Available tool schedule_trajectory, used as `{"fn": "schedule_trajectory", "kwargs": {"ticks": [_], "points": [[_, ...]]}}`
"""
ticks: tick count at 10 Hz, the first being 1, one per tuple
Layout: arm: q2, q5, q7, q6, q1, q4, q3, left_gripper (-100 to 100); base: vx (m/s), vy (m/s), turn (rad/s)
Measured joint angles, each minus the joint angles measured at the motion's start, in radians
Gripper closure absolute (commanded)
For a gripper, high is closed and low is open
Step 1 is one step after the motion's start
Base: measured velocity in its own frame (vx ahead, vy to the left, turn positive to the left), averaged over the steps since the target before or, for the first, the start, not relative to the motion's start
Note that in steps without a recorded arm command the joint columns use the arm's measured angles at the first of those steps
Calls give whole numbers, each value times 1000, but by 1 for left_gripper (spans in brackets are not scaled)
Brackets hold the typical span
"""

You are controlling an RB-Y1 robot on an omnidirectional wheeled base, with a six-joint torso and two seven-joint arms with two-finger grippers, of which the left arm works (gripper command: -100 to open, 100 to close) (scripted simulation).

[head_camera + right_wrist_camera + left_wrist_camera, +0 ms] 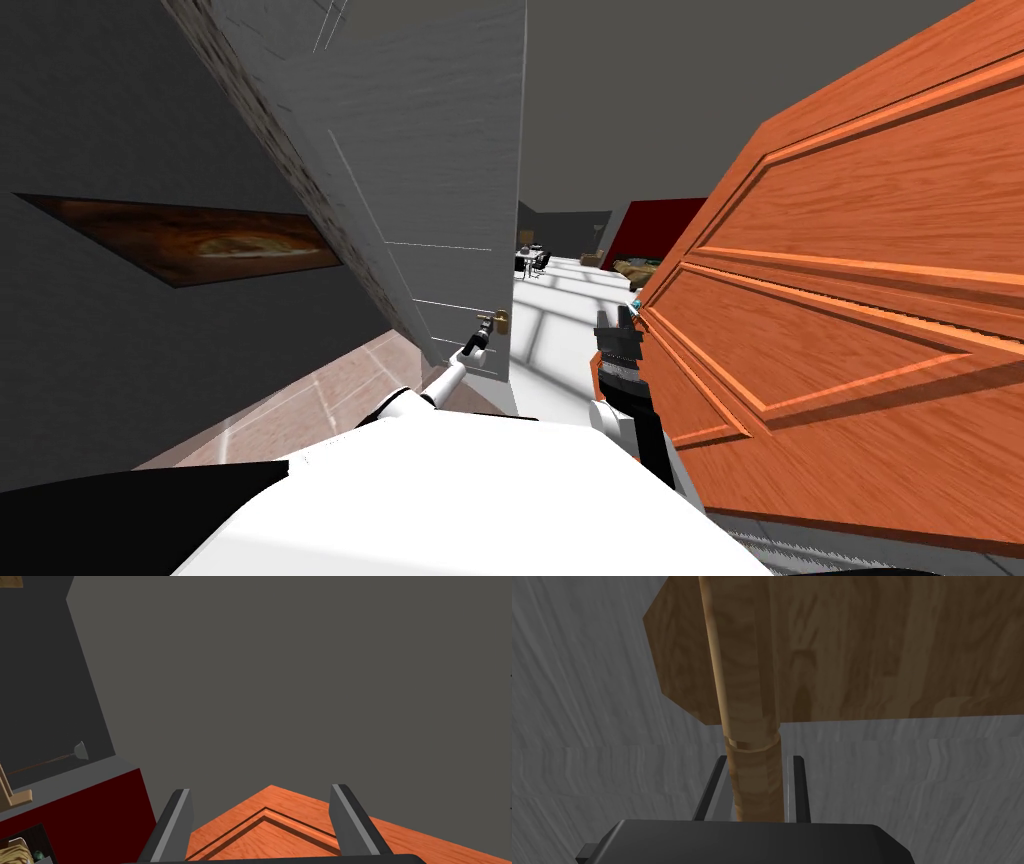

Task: Push the door open

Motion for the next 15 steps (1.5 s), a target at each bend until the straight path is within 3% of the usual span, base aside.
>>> {"fn": "schedule_trajectory", "kwargs": {"ticks": [4,7,9,11,13,15], "points": [[20,9,-2,-13,-7,20,51,100,146,-164,83],[33,15,-11,-8,10,6,87,100,157,-167,79],[38,20,-14,-16,-6,31,116,100,133,-134,66],[46,23,-15,-26,-9,43,135,100,165,-139,69],[46,26,-26,-17,-1,35,158,100,162,-124,63],[57,29,-20,-30,-11,51,166,100,94,-56,47]]}}
